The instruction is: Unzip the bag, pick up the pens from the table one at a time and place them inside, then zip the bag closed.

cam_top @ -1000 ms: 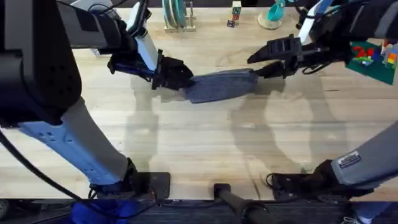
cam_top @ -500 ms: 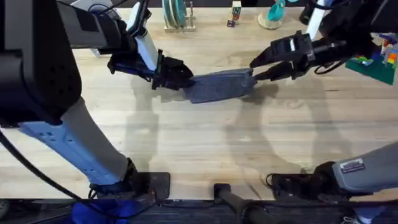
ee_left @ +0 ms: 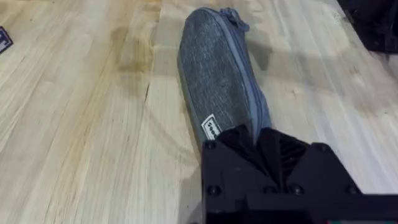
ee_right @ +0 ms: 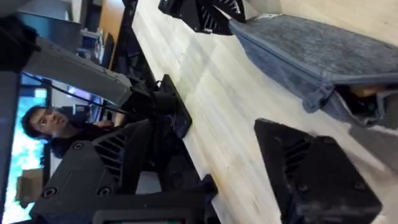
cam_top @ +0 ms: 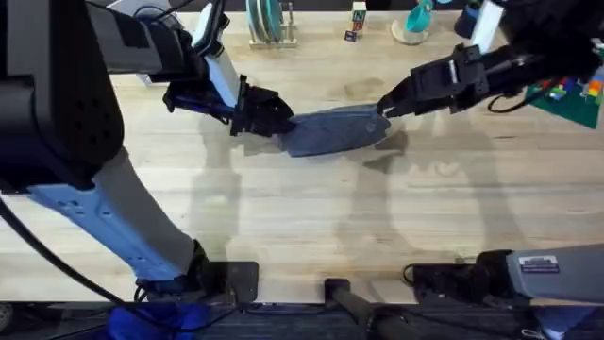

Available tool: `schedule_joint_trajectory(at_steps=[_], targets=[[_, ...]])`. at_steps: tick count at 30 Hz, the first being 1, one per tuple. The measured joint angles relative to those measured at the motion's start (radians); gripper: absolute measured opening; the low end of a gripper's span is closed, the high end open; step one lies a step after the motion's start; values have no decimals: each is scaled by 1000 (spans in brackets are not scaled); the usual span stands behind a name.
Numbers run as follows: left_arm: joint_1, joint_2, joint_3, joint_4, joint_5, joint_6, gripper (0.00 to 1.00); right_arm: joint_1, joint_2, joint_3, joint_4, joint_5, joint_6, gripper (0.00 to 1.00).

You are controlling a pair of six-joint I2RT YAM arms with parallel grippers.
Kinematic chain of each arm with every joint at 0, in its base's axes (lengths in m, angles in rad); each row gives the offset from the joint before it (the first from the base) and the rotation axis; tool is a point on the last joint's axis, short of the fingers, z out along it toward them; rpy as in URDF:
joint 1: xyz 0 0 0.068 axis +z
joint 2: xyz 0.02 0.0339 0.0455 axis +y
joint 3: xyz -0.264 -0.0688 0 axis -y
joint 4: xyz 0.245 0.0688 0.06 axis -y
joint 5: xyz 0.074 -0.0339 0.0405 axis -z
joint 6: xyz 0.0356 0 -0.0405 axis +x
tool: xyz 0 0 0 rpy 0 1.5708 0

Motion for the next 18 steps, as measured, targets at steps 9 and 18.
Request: schedule_joint_trajectory(at_steps=[9,18], targets=[[0,0,0,0,0,-7,41,0,-119,0,1,120,122,996],[0,0,0,0,0,-14,41,0,-284,0,-4,306,259,997]])
